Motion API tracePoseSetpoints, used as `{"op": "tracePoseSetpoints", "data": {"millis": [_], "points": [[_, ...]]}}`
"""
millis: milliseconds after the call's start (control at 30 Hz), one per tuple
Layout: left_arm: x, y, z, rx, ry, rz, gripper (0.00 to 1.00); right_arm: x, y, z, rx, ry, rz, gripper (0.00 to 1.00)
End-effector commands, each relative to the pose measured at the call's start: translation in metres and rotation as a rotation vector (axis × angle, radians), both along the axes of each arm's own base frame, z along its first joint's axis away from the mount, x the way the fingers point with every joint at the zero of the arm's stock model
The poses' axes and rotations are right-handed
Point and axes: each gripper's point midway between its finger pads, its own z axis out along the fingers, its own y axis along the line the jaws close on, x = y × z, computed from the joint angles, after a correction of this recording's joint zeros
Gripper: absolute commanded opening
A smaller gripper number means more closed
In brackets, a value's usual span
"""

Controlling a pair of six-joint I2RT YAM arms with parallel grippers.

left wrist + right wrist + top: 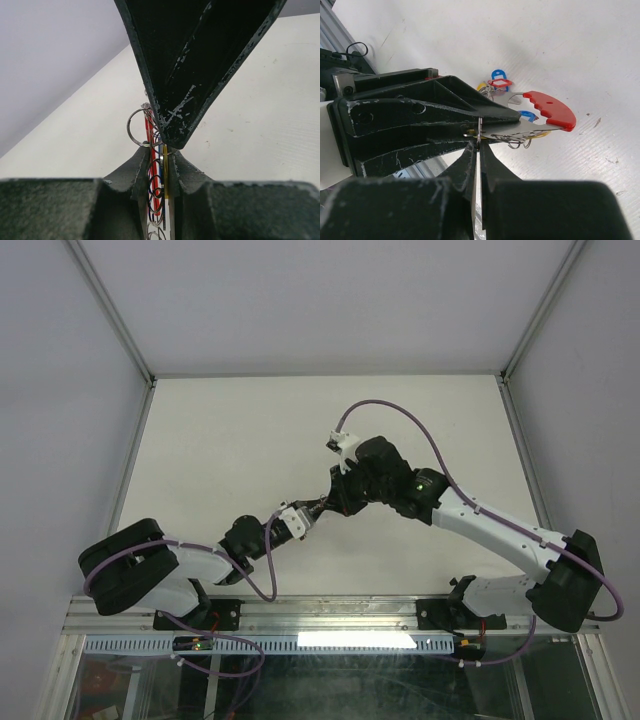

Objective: Put the keys on the keyring

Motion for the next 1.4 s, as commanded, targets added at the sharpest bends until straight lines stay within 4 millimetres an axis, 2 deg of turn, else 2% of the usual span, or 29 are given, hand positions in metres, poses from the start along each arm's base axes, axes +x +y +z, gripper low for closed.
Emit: {"op": "tracePoseSetpoints", "data": {"millis": [0, 333, 567, 767, 1067, 1367], "points": [[0.004, 0.000, 0.020, -0.017, -0.054, 0.025, 0.00, 0.000, 0.007, 0.046, 0.078, -0.079, 0.038, 0.00], [0.009, 0.005, 0.017, 0.013, -0.062, 0.062, 0.00, -0.007, 0.002, 0.038, 0.033, -0.044, 0.067, 0.00], [0.003, -0.001, 0.012, 0.053, -0.086, 0.013, 0.00, -0.004, 0.010, 0.038, 0.072, -0.056, 0.066, 0.00], [0.001, -0.001, 0.010, 0.082, -0.105, 0.004, 0.00, -0.002, 0.004, 0.035, 0.048, -0.075, 0.057, 0.01], [-0.006, -0.006, 0.002, 0.158, -0.164, -0.023, 0.00, 0.000, 0.008, 0.035, 0.097, -0.099, 0.049, 0.01], [0.000, -0.002, 0.001, 0.172, -0.156, 0.018, 0.00, -0.001, -0.003, 0.027, 0.045, -0.115, 0.053, 0.00]]}}
